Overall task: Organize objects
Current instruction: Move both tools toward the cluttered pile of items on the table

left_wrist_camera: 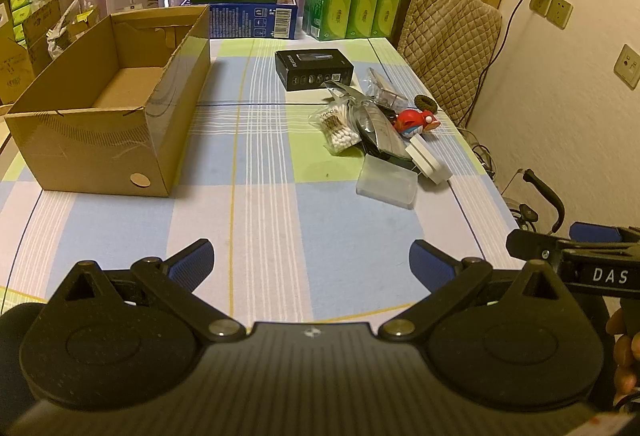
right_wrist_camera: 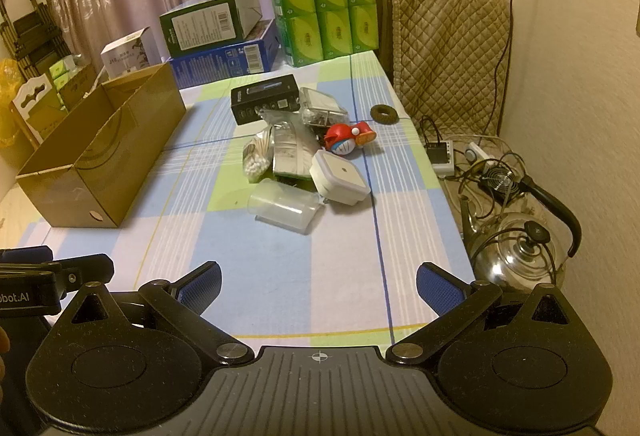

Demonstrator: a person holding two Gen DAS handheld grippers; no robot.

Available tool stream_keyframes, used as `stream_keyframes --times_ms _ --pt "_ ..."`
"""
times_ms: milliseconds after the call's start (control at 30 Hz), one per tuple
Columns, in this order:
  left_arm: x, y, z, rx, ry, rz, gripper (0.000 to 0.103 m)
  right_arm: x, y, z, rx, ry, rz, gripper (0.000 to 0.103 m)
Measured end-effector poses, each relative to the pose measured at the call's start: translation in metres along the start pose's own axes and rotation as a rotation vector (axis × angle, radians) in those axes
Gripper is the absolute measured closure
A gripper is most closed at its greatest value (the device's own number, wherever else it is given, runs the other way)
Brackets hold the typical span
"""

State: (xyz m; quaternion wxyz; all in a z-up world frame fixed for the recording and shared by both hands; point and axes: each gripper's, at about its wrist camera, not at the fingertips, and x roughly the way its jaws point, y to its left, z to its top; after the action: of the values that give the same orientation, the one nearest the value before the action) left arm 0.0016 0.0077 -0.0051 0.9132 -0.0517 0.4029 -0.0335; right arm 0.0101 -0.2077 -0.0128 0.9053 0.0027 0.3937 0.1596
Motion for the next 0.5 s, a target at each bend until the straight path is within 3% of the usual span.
stream_keyframes --times_ms 500 --pt "0.002 0.0009 0.0002 0.005 0.004 0.0 0.001 0.0029 0.0012 0.0007 -0.006 0.008 -0.001 0.002"
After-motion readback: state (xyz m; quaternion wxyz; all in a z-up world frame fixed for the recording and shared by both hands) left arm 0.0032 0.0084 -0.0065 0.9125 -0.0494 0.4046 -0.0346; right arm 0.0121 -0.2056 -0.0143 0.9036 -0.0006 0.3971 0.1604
